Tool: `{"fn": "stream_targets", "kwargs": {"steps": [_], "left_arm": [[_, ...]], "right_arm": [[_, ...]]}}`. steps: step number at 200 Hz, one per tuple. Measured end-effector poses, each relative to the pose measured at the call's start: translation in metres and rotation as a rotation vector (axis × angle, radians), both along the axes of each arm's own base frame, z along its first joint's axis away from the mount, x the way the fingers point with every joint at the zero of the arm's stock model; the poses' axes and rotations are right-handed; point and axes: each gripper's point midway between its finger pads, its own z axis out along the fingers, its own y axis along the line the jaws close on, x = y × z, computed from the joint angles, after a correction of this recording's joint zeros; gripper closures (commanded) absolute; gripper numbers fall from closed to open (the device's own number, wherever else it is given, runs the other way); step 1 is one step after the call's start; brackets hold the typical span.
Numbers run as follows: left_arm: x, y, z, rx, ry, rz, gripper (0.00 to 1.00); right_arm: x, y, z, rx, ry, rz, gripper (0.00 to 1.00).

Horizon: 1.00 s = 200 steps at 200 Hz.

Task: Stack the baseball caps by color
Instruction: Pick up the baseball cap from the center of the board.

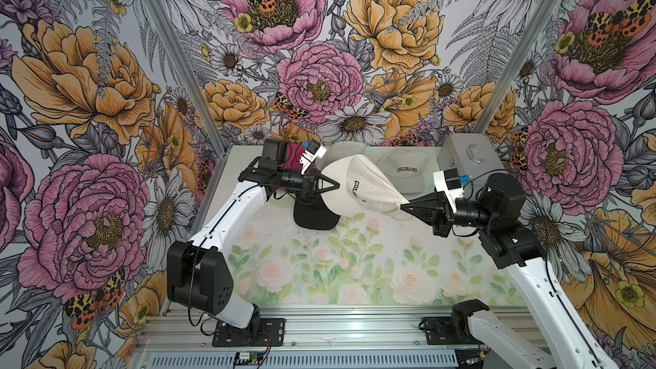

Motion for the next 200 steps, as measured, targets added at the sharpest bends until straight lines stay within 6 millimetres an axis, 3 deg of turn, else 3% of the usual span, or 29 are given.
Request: {"fn": "stream_targets", "kwargs": {"steps": [18, 42, 72, 81, 88, 90, 113, 152, 175, 200], "left_arm": [[0.007, -0.001, -0.006, 0.031, 0.004, 0.028, 1.00], [0.015, 0.002, -0.017, 0.086, 0.001, 0.078, 1.00], [0.011, 0.007, -0.018, 0.106, -0.010, 0.098, 1.00], [0.008, 0.008, -0.014, 0.103, -0.024, 0.100, 1.00], [0.005, 0.009, -0.009, 0.099, -0.036, 0.100, 1.00], [0.005, 0.009, -0.008, 0.098, -0.040, 0.101, 1.00], [-0.004, 0.011, 0.007, 0.083, -0.071, 0.105, 1.00], [0.002, 0.008, 0.016, 0.079, 0.007, 0.132, 1.00], [-0.002, 0.001, 0.017, 0.079, 0.024, 0.119, 1.00], [-0.009, -0.008, 0.017, 0.081, 0.042, 0.094, 1.00]], "right_arm": [[0.012, 0.000, -0.009, -0.035, 0.024, -0.032, 1.00], [0.039, -0.002, -0.032, -0.096, 0.086, -0.129, 0.72], [0.076, -0.011, -0.048, -0.160, 0.146, -0.297, 0.50], [0.087, -0.016, -0.050, -0.162, 0.170, -0.363, 0.32], [0.093, -0.020, -0.050, -0.163, 0.176, -0.408, 0.04], [0.095, -0.022, -0.050, -0.158, 0.180, -0.423, 0.02], [0.108, -0.036, -0.043, -0.109, 0.155, -0.566, 0.01], [0.106, -0.063, -0.032, 0.060, 0.161, -0.759, 0.01], [0.108, -0.071, -0.042, 0.185, 0.233, -0.808, 0.01], [0.121, -0.065, -0.055, 0.285, 0.373, -0.788, 0.01]]}}
